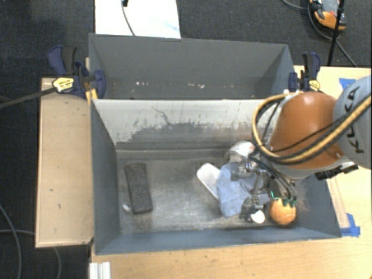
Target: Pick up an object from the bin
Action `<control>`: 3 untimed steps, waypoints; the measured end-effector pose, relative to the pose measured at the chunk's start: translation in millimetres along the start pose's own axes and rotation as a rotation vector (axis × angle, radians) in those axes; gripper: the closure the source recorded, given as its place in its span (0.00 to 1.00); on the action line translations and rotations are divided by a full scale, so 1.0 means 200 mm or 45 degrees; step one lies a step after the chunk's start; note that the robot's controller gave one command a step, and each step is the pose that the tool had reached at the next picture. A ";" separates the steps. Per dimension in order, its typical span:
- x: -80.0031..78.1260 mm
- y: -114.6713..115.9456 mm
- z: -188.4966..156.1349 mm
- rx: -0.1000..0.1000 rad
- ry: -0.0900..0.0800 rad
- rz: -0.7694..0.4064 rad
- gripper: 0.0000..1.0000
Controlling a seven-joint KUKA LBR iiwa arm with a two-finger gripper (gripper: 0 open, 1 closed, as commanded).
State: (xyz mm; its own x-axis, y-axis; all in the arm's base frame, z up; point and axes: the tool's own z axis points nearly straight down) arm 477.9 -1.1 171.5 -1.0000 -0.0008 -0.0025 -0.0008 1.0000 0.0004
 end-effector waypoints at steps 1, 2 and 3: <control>-0.02 0.02 0.11 0.001 -0.010 -0.129 0.00; -0.11 0.07 0.48 0.005 -0.012 -0.584 1.00; -0.11 0.07 0.48 0.005 -0.012 -0.583 1.00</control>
Offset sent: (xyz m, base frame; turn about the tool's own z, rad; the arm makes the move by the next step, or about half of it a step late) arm 0.0175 0.0147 -0.1015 -0.4619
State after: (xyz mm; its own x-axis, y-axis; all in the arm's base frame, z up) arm 499.7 12.2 75.6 -0.8966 -0.4427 -0.0108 -0.4427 0.8966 -0.0066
